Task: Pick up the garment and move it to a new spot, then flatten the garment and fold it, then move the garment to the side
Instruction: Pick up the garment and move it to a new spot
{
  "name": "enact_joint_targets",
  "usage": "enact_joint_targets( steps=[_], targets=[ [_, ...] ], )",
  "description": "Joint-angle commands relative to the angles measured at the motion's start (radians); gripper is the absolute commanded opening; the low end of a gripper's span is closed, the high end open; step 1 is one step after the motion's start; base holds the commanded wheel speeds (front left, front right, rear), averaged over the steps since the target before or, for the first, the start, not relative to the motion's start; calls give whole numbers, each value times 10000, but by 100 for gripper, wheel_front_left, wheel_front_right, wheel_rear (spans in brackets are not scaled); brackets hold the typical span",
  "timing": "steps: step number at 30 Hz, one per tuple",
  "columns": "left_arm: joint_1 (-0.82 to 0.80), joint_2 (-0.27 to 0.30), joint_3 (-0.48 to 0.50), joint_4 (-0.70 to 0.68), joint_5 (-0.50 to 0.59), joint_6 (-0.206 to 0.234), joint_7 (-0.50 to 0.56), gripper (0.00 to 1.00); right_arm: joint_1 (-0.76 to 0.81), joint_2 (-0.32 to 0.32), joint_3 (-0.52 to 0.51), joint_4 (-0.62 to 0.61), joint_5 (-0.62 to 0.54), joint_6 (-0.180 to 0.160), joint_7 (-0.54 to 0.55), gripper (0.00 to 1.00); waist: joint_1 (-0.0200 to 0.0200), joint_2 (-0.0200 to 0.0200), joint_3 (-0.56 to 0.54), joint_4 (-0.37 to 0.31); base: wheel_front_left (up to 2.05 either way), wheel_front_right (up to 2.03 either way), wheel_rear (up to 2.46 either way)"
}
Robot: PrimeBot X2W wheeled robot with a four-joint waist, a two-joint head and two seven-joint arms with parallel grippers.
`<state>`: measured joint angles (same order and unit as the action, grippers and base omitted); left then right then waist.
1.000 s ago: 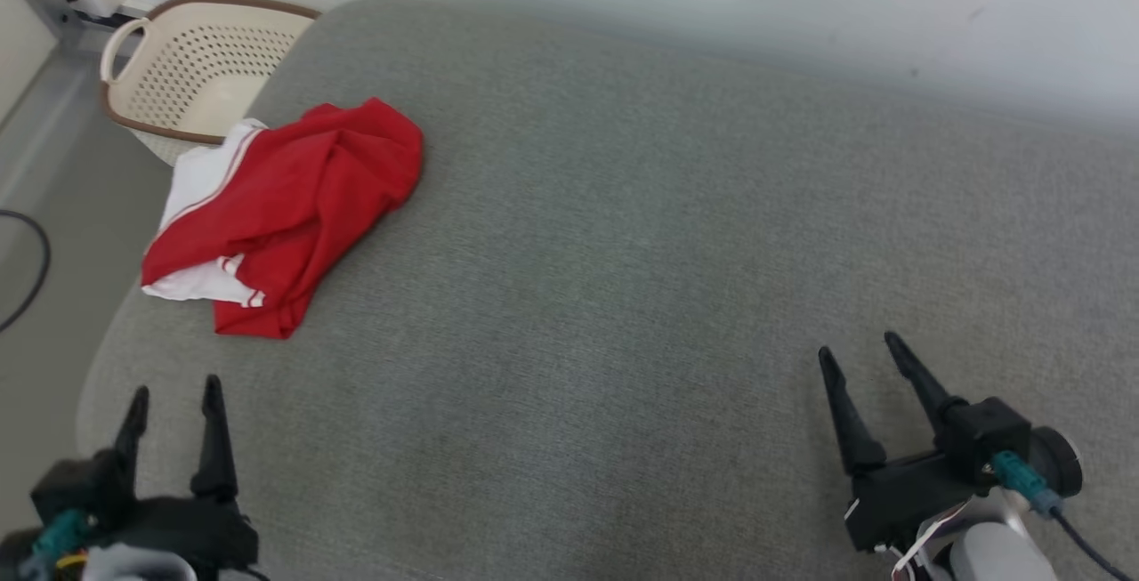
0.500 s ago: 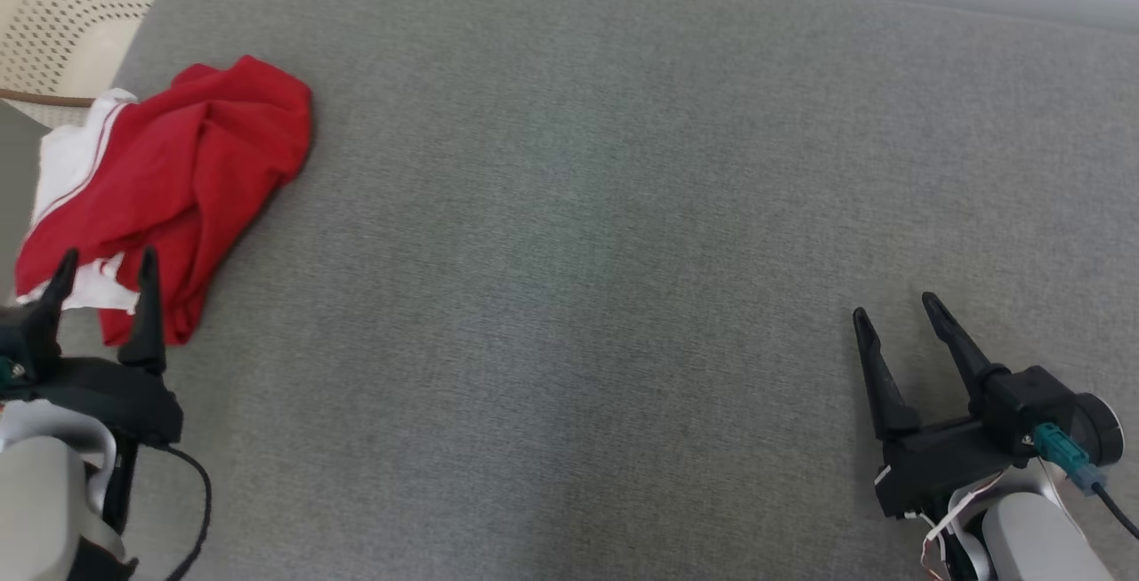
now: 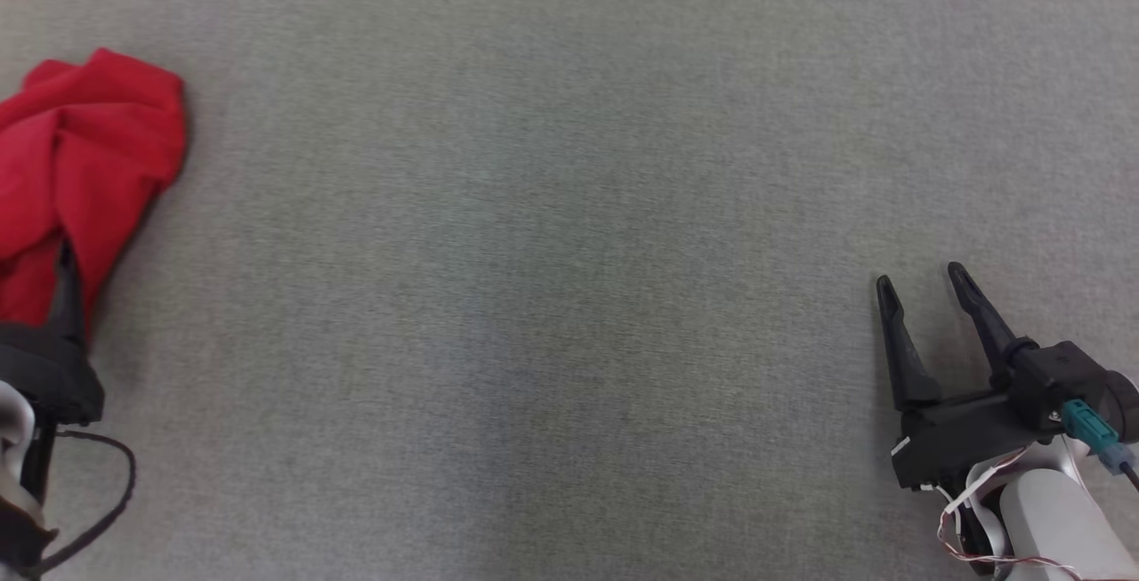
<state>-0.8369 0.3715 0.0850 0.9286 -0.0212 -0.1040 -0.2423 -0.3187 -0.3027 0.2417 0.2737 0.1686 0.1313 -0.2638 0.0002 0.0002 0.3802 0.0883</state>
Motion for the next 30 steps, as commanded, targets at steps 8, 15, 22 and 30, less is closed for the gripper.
enact_joint_targets(
  steps=[8,15,22,30],
  targets=[
    [-659,529,11,885,19,443,-65,100,-111,-13,-165,-42,85,-12,-3,100,-2,-2,380,-592,0,0,0],
    [-1082,1028,77,1896,-133,463,-119,90,-193,108,-36,-64,174,-12,-5,100,-2,-2,461,-958,0,0,0],
    [-1339,1240,46,2021,-238,274,-244,0,-23,271,-122,6,203,-12,-5,100,-2,-2,330,-998,0,0,0],
    [-1187,1449,-467,56,-230,-104,-242,0,213,690,-13,183,293,-12,-3,100,-2,-2,-397,-829,0,0,0]
  ],
)
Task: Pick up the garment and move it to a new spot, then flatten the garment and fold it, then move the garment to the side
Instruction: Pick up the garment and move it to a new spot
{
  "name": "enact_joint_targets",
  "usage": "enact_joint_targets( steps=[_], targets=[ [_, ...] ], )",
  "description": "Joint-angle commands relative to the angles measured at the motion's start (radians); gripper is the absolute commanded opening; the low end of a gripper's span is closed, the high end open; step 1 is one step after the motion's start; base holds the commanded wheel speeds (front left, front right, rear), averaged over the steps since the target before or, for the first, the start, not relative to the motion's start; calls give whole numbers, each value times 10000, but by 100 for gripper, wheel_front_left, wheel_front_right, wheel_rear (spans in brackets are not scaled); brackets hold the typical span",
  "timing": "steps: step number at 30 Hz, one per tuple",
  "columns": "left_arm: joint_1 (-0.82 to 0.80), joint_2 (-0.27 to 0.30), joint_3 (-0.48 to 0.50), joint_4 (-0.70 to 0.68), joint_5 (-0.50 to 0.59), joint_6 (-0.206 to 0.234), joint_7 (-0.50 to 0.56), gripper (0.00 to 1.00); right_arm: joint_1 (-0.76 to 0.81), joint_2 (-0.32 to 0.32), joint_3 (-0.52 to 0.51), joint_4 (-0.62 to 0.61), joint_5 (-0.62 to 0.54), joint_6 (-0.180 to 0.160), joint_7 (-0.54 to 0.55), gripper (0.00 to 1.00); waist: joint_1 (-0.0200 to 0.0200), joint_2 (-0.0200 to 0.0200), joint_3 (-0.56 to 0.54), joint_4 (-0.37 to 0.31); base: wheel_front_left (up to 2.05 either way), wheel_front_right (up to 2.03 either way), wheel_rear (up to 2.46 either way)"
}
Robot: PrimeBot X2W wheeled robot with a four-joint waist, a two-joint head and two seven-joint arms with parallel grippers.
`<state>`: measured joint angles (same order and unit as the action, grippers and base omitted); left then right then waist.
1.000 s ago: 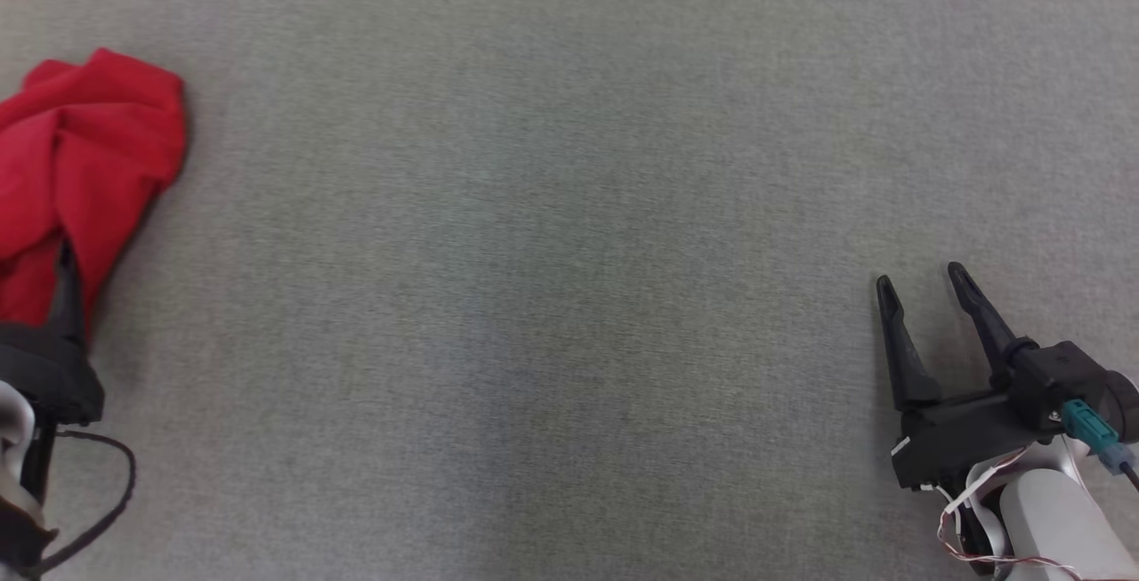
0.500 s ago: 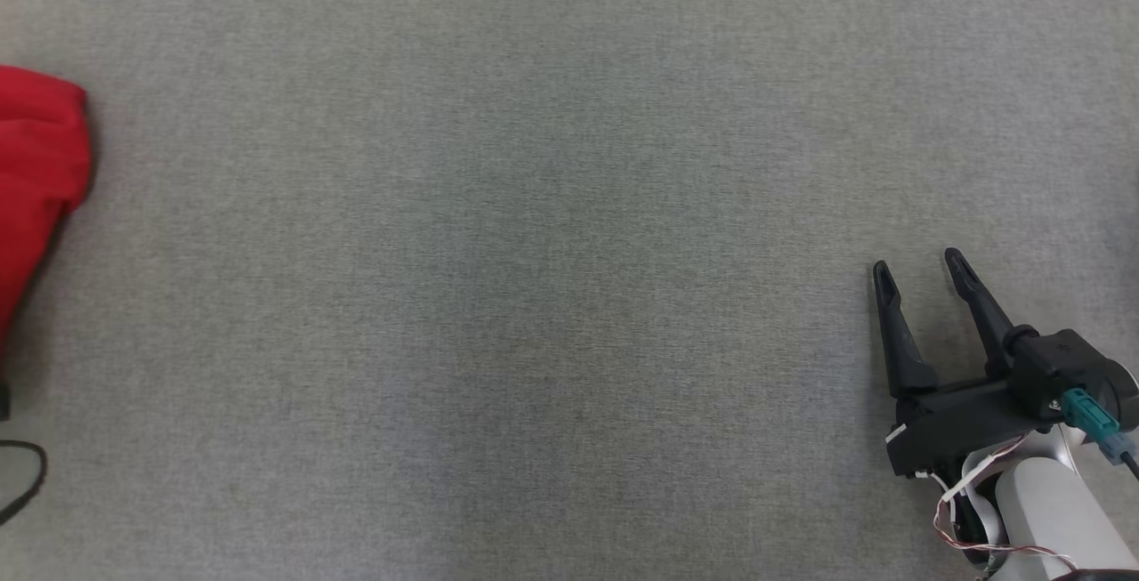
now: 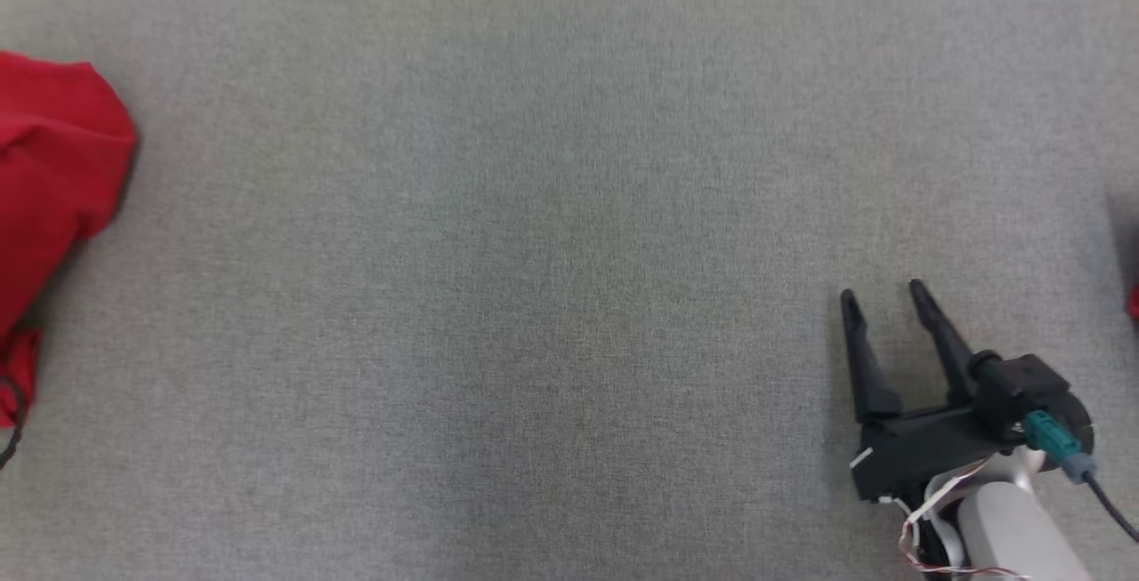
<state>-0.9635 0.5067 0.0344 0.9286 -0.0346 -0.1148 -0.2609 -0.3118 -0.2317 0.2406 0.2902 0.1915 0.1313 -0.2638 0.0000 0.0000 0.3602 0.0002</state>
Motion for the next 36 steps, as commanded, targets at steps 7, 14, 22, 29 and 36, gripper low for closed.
enact_joint_targets(
  steps=[7,14,22,29,36],
  targets=[
    [-227,-383,-847,-1454,-123,-124,-57,0,161,332,167,243,146,-12,-3,100,0,0,-922,-51,0,0,0],
    [86,-1538,-1785,-2943,-197,-134,-58,0,357,548,154,439,192,-12,-3,100,0,0,-1501,-406,0,0,0],
    [889,-2532,-2280,-4257,-715,-143,-54,0,361,797,195,508,159,-12,-4,100,0,0,-1806,-1015,0,0,0],
    [1804,-3565,-2864,-4766,-991,-146,-51,0,555,905,85,601,148,-12,-4,100,0,0,-2115,-1639,0,0,0],
    [2355,-4236,-3892,-4550,-1491,-148,-51,0,660,937,91,671,175,-12,-3,100,0,0,-2255,-2125,0,0,0]
  ],
)
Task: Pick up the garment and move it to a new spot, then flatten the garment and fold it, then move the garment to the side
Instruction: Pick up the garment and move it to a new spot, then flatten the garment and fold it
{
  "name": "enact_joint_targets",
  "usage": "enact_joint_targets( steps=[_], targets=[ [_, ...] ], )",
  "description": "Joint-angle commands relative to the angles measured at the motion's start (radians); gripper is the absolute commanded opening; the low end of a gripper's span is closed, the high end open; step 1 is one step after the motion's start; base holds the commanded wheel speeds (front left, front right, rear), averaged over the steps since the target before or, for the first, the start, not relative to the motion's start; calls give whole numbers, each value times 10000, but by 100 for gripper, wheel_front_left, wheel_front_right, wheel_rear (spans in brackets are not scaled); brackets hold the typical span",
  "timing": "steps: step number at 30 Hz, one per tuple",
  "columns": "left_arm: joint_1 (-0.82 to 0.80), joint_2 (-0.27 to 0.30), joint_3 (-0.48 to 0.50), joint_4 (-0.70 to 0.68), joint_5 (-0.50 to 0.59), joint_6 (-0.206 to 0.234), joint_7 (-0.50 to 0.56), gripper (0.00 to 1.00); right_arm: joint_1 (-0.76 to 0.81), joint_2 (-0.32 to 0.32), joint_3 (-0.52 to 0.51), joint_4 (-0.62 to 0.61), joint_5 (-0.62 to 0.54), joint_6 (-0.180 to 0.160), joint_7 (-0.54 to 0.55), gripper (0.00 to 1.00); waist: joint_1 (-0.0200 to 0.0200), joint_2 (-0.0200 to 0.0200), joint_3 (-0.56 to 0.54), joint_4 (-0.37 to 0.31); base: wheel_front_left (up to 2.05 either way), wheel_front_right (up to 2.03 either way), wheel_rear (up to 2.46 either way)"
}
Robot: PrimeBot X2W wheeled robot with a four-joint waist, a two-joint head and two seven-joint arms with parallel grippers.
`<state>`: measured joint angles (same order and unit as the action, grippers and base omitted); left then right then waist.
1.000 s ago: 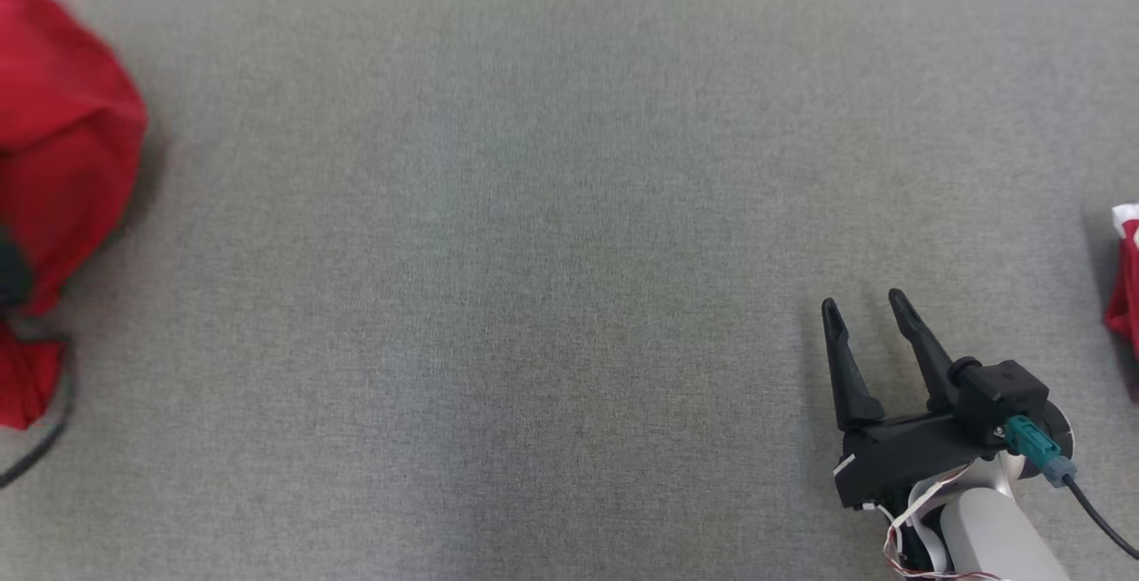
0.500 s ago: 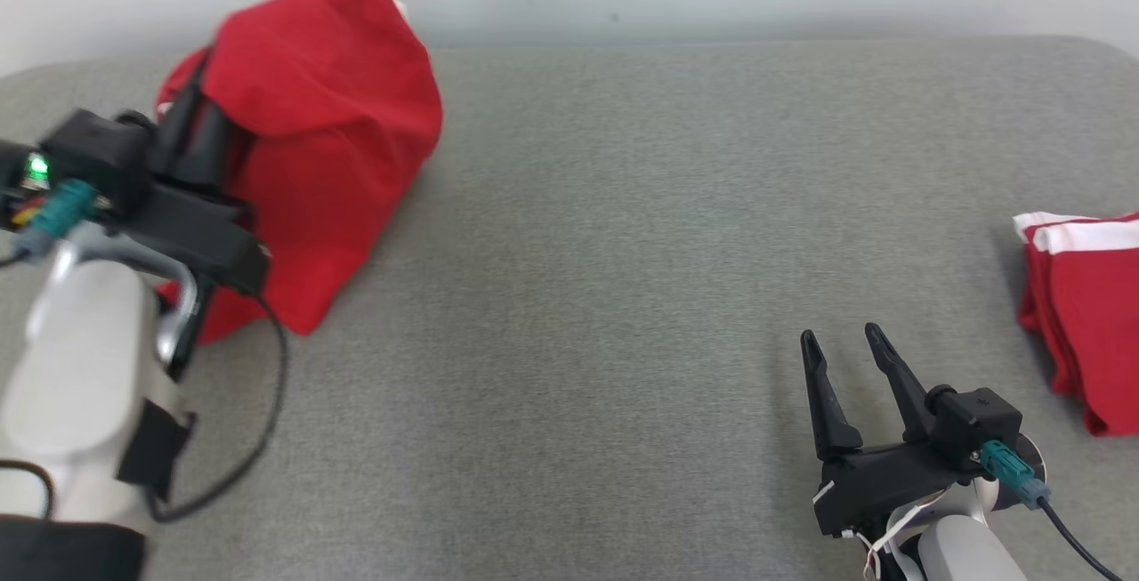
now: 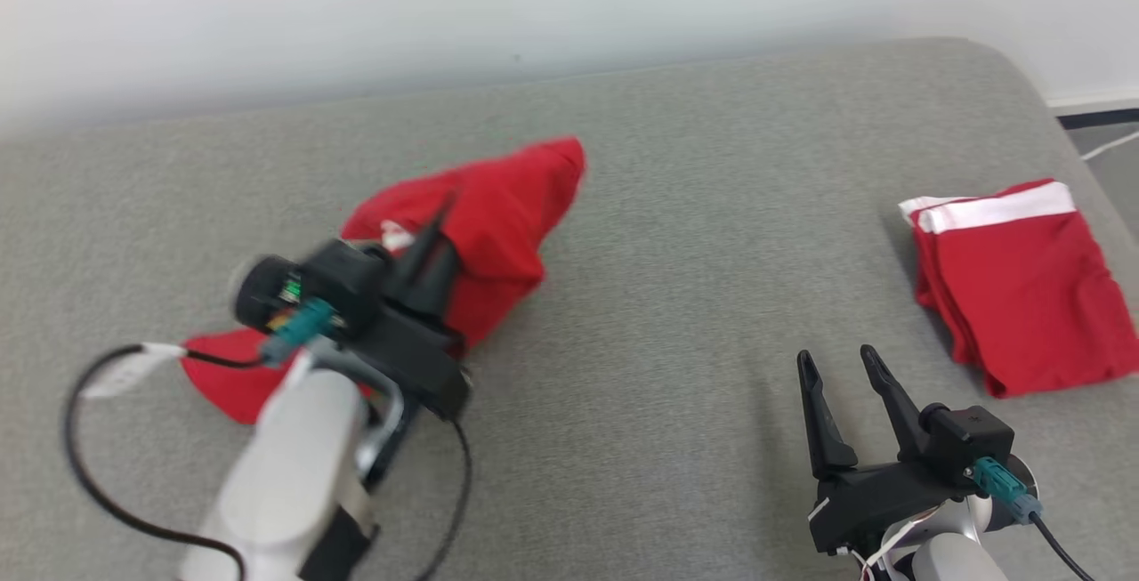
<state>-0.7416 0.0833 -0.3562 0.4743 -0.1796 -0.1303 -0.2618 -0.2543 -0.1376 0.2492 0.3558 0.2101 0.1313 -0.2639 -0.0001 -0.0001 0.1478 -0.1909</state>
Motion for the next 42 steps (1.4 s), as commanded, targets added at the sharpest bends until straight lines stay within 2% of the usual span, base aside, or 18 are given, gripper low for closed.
enact_joint_targets(
  steps=[1,5,6,7,8,9,12,17,30,42],
  targets=[
    [203,-75,-124,-10,-57,7,-42,0,113,-14,12,31,-2,-12,-2,100,1,1,-138,-264,0,0,0],
    [662,-256,-660,108,-271,7,-42,0,175,-62,42,36,23,-12,-2,100,1,1,-137,-414,0,0,0],
    [755,-279,-751,168,-309,7,-42,8,171,-69,43,38,35,-12,-1,100,1,1,-130,-435,0,0,0],
    [828,-297,-852,265,-309,12,-42,32,161,-63,49,43,40,-12,-1,100,1,1,-120,-455,0,0,0],
    [939,-309,-923,369,-362,41,-42,85,152,-58,36,48,43,-12,-2,100,1,1,-114,-465,0,0,0],
    [1027,-316,-984,398,-428,75,-42,100,149,-46,27,48,43,-12,-1,100,1,1,-114,-471,0,0,0],
    [1416,-317,-1253,549,-410,170,-42,100,195,9,-32,64,45,-12,-2,100,1,1,-158,-428,0,0,0],
    [2058,-317,-824,587,-233,492,-42,100,216,53,-30,16,112,-12,-1,100,1,1,-285,-188,0,0,0],
    [4494,-147,1431,-543,243,1060,-41,100,485,118,96,32,116,-12,-2,100,1,1,-968,883,0,0,0],
    [5894,-262,2697,-1511,616,1263,-41,100,646,54,407,110,70,-12,-1,100,1,1,-1305,1876,0,0,0]
  ],
)
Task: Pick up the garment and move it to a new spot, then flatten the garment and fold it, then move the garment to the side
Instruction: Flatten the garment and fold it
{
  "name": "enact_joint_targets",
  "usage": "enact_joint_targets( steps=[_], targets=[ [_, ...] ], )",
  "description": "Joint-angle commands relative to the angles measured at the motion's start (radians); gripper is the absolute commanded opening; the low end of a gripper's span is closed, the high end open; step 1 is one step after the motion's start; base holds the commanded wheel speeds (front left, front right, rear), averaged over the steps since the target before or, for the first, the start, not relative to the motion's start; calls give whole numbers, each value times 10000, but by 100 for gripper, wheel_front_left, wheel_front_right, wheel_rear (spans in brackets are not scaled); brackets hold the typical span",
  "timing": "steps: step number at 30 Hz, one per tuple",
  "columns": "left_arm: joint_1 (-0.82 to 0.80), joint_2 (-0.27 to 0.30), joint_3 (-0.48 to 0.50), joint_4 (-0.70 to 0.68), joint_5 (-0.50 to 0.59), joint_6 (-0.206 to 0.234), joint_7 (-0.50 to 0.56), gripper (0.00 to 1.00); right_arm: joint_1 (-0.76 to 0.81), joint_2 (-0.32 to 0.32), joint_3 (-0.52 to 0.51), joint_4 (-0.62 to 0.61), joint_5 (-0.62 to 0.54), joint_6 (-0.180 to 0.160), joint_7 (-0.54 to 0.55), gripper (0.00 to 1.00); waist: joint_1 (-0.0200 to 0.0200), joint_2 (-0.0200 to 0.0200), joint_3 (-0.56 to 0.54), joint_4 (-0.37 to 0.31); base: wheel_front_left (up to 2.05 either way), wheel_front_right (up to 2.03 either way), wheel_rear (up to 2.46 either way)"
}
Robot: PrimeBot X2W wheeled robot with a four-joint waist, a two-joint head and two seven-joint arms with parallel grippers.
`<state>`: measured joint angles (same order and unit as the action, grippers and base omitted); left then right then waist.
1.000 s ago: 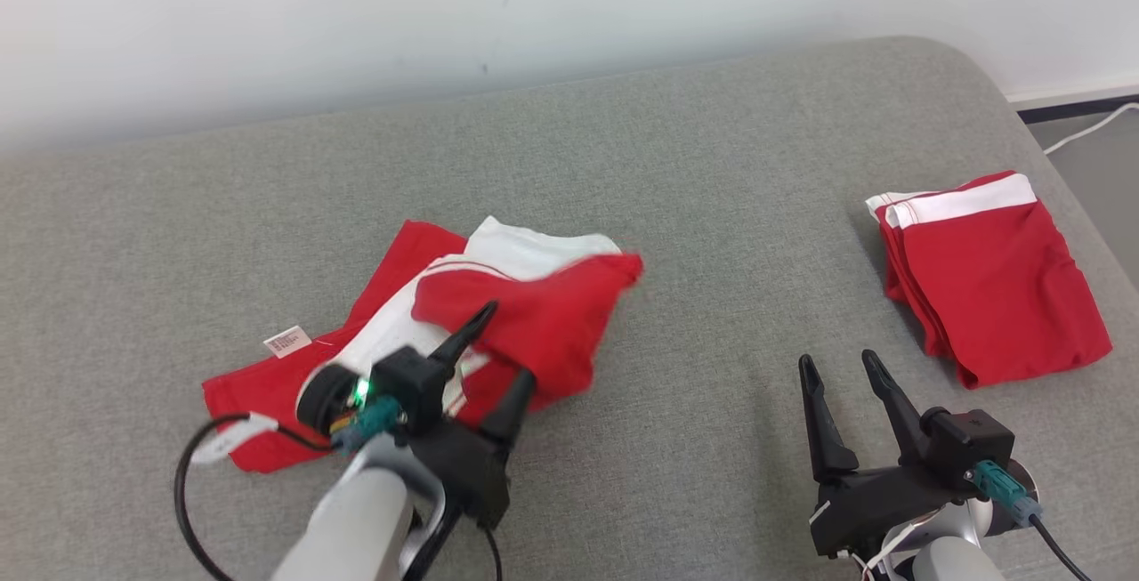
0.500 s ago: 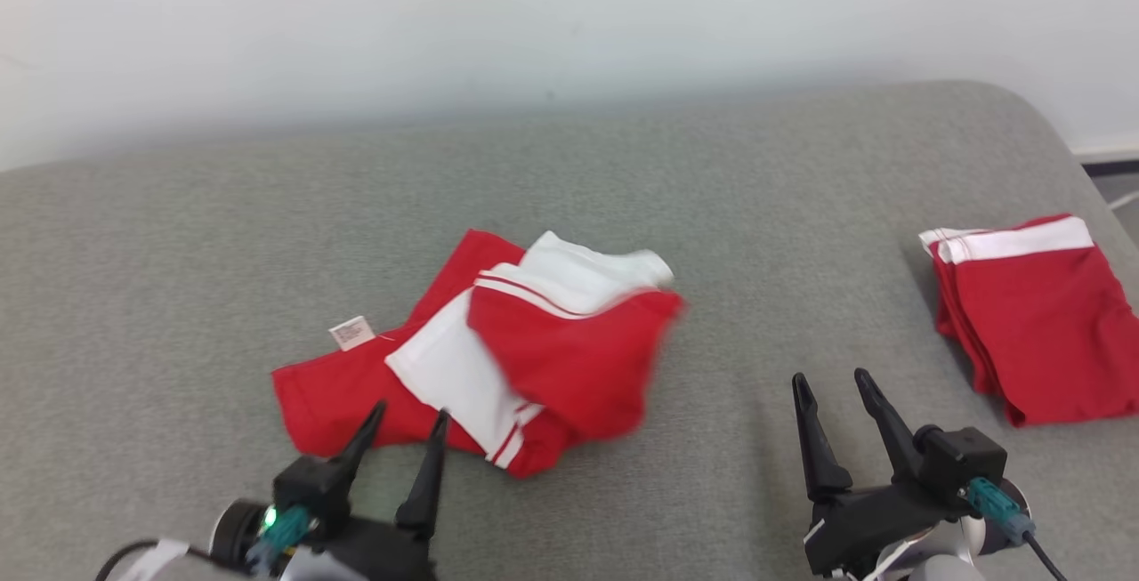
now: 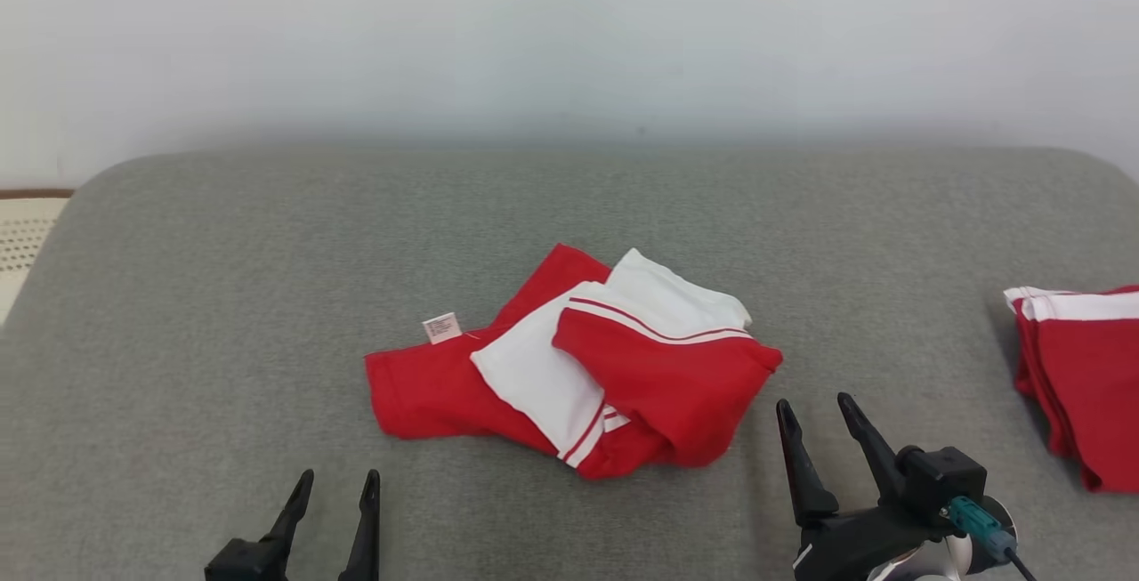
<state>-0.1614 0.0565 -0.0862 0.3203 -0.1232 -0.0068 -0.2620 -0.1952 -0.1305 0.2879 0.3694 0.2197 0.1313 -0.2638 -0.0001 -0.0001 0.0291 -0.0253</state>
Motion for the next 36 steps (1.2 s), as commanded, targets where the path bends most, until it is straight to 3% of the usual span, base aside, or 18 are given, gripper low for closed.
enact_joint_targets(
  steps=[1,18,25,36],
  targets=[
    [177,-3,32,-32,97,-2,-39,100,46,-24,54,10,-25,-12,-4,100,1,1,-120,329,0,0,0],
    [577,-56,-42,-299,-216,84,-39,100,-1289,-410,1606,565,246,-12,-2,100,1,1,433,2057,0,0,0],
    [345,-54,-462,-291,-539,243,-39,100,-2846,-547,2166,2264,45,-13,-2,100,1,1,784,2768,0,0,0],
    [233,-55,-746,-354,-1016,530,-39,100,-4096,-571,1676,5119,-693,-13,-2,100,1,1,1226,3441,0,0,0]
  ],
)
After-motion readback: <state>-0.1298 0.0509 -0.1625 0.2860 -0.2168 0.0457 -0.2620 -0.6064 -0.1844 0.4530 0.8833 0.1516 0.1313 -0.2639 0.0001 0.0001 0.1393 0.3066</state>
